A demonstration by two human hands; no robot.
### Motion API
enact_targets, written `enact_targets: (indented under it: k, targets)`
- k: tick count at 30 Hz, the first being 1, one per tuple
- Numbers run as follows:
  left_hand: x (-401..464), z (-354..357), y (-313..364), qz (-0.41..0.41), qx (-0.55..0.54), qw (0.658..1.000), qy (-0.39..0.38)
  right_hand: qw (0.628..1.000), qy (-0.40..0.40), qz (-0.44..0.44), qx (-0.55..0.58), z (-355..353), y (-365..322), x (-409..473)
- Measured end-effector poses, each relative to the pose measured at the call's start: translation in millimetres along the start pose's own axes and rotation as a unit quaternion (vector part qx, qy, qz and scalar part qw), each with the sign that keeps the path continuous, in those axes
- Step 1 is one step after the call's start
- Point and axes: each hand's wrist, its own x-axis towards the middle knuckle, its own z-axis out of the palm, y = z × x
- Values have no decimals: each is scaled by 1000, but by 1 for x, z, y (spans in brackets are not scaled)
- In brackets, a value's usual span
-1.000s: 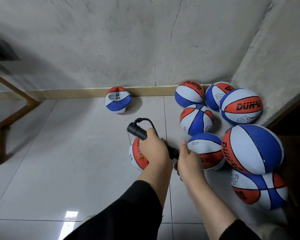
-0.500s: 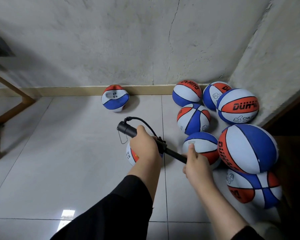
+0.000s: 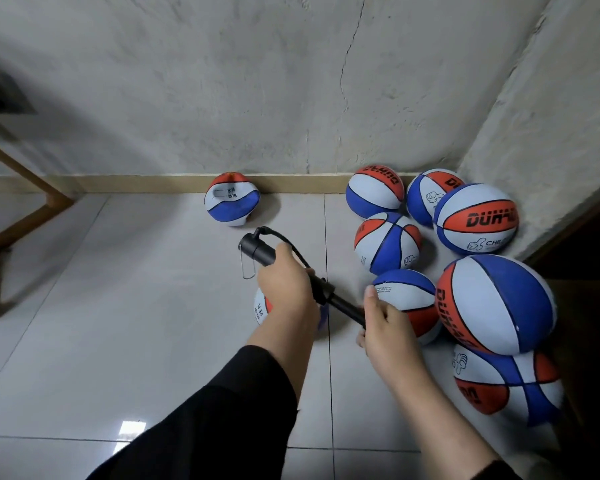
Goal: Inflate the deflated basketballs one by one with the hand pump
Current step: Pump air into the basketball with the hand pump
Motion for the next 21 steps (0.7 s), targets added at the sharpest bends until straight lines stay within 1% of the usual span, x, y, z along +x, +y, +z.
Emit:
enact_targets:
  k: [3, 6, 8, 13, 18, 21]
  targets:
    - [13, -6, 4, 9, -17, 1000, 18, 1000, -6, 28, 6, -8, 9, -2]
    - [9, -5, -2, 28, -9, 999, 15, 999, -18, 41, -5, -7, 6, 2]
    - [2, -2, -9, 22, 1, 1000, 10, 999, -23, 32, -18, -4, -1, 4]
    - [-21, 10, -18, 30, 15, 999, -6, 999, 15, -21, -35, 3, -20, 6]
    - [-23, 14, -12, 34, 2, 999, -36, 999, 33, -14, -5, 7, -25, 7]
    - [-6, 11, -5, 24, -19, 999, -25, 999, 29, -21, -8, 7, -21, 2]
